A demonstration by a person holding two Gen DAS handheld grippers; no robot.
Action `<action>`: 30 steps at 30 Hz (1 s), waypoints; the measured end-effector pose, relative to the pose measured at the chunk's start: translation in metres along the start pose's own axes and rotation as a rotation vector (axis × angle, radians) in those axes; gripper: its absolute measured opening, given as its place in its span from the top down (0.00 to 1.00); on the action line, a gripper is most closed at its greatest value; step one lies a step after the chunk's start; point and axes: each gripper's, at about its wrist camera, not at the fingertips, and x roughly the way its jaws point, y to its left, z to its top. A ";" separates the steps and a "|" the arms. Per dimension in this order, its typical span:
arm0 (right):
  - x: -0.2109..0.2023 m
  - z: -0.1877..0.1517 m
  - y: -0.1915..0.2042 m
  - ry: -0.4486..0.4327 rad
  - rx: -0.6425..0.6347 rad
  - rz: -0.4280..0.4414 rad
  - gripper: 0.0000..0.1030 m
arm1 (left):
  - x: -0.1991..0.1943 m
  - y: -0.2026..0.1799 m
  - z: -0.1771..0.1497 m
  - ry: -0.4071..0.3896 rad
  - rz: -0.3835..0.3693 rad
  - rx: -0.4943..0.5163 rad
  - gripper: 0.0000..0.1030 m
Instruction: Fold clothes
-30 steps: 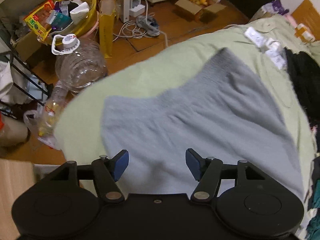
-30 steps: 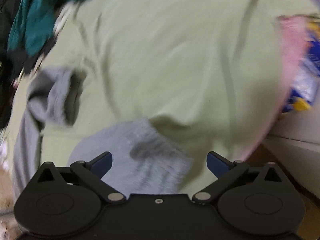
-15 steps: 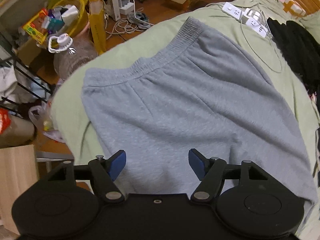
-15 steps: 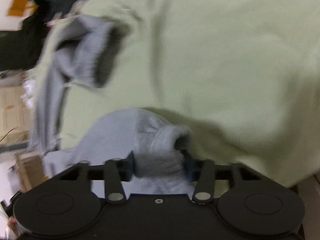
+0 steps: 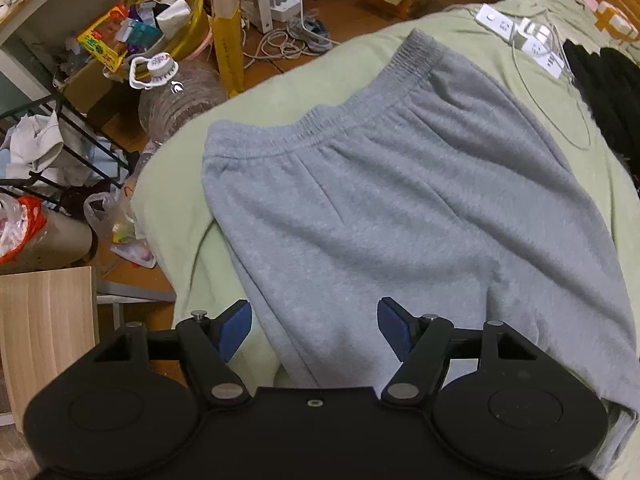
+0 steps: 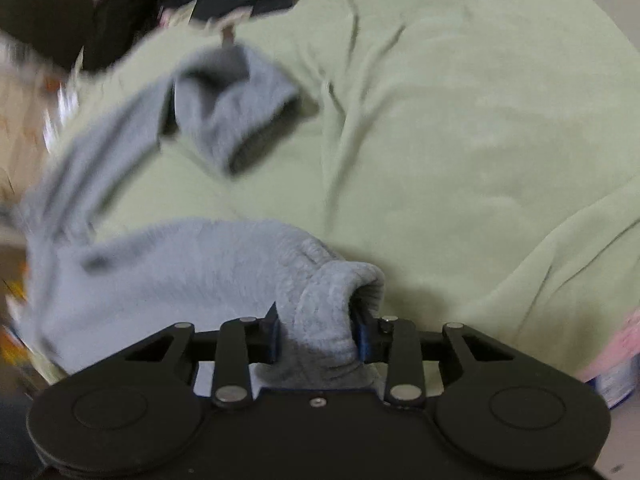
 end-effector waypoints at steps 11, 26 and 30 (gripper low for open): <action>-0.005 0.003 -0.058 -0.026 0.274 0.168 0.27 | -0.001 -0.019 0.003 -0.008 -0.016 0.056 0.27; 0.076 0.038 -0.089 0.213 0.455 0.276 0.19 | 0.002 -0.061 -0.011 0.043 -0.054 0.216 0.27; 0.078 0.043 -0.095 0.231 0.462 0.300 0.31 | 0.008 -0.075 -0.016 0.068 -0.059 0.263 0.27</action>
